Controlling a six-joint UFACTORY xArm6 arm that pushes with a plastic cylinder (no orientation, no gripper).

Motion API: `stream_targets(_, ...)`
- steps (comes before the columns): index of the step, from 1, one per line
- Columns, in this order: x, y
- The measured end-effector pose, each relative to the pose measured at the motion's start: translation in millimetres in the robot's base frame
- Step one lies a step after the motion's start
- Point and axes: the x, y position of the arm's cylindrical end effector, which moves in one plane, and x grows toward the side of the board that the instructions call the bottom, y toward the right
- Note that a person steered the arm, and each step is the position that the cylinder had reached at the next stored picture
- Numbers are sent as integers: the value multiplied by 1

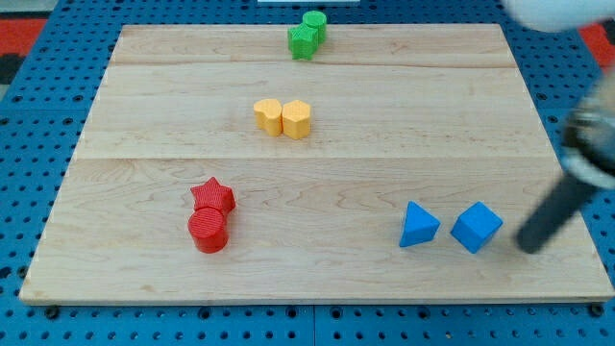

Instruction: Move the blue blocks to the right of the yellow hexagon

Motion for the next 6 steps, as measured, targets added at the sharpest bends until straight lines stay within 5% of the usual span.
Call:
stream_targets(2, -98, -108)
stream_targets(3, -111, -141)
stream_targets(4, -93, -53)
stream_targets(5, -20, -12)
stream_targets(6, -24, -92)
